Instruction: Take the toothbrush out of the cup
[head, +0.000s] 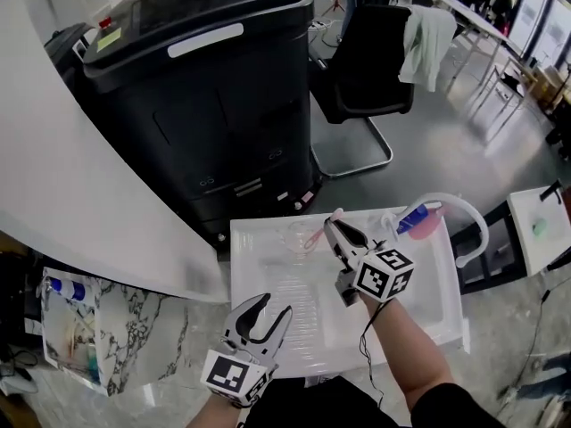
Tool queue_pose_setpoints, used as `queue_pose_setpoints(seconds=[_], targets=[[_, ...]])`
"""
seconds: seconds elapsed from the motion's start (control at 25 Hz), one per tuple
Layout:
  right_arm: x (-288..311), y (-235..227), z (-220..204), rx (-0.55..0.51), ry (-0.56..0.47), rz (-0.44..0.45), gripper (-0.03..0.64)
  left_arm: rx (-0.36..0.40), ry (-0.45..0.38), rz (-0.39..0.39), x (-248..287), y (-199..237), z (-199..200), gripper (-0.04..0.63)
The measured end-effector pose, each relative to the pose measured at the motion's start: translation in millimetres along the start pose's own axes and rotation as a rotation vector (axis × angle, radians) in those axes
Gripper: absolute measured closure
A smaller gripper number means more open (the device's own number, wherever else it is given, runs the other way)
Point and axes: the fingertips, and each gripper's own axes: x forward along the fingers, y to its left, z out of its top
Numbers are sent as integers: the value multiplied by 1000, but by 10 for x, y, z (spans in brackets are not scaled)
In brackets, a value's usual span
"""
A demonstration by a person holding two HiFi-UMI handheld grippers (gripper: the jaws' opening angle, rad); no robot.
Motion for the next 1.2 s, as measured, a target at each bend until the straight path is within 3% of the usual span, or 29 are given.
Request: queue_pose_setpoints(seconds=[0.6,0.84,1.2], targets=[[-1472,959,600,-246,-117,111,583,78,-91,57,-559,-910,211,420],[-1992,1182,479,-263,-119,143,583,79,-99,121,-867,-1210,219,420],[-2268,1345,-10,-201,-59,167,583,75,-76,189,-1196,-1312,139,422]])
